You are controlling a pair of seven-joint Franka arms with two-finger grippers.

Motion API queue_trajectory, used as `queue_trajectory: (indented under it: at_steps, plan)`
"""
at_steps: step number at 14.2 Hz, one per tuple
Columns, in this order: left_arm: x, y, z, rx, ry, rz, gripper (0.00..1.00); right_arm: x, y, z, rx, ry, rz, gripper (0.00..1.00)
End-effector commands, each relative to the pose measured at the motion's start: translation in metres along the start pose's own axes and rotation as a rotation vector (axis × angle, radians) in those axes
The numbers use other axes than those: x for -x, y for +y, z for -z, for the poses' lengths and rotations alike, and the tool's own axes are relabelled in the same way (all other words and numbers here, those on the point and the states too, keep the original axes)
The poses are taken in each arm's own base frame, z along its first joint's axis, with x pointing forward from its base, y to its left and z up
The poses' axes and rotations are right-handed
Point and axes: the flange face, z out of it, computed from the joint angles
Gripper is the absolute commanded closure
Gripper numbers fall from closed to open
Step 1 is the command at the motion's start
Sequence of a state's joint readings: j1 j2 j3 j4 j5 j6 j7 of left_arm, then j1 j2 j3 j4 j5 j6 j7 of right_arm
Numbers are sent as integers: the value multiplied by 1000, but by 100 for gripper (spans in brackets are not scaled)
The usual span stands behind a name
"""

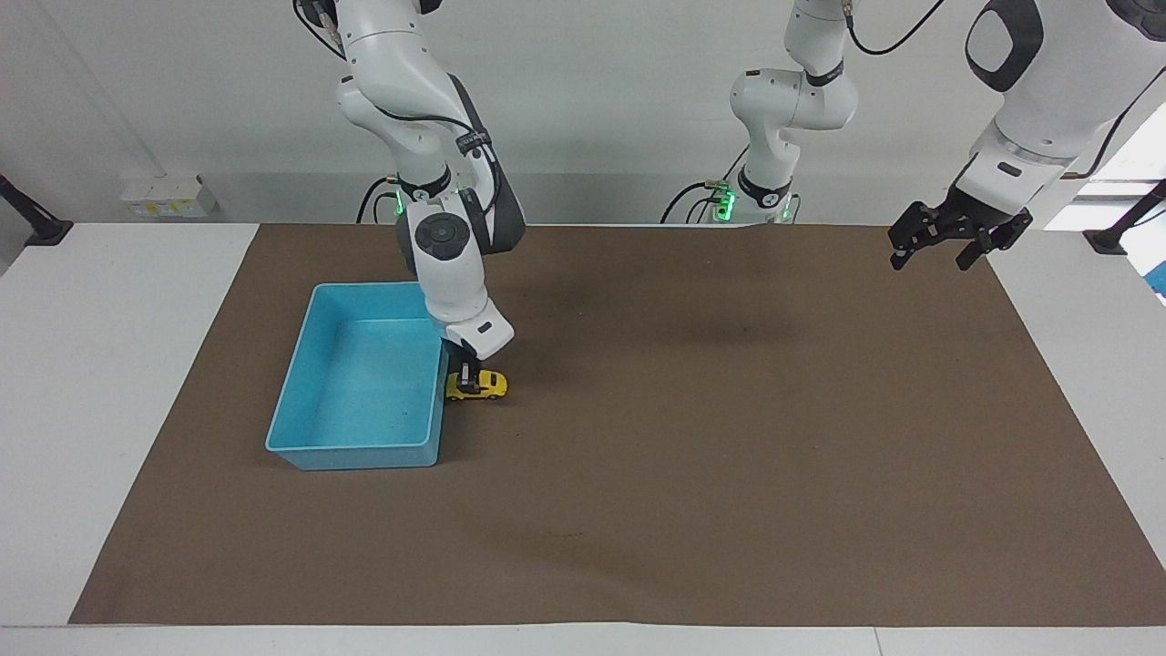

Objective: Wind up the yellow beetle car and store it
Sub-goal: 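Lower the right gripper onto the yellow car beside the bin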

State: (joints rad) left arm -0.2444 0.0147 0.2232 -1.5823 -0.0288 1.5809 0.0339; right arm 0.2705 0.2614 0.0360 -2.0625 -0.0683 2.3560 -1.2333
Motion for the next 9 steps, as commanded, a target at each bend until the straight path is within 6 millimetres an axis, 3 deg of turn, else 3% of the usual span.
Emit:
queue_trajectory:
  at_steps: [1,6,9]
  plan:
    - [0,0,1,7,-8,9,0,-1,4,0,4,-13,32,96]
    - [0,-1,1,8,-10,10,0,-28,12,12,18,-8,12,97]
    - [0,0,1,7,-8,9,0,-33,18,22,32,0,-8,97]
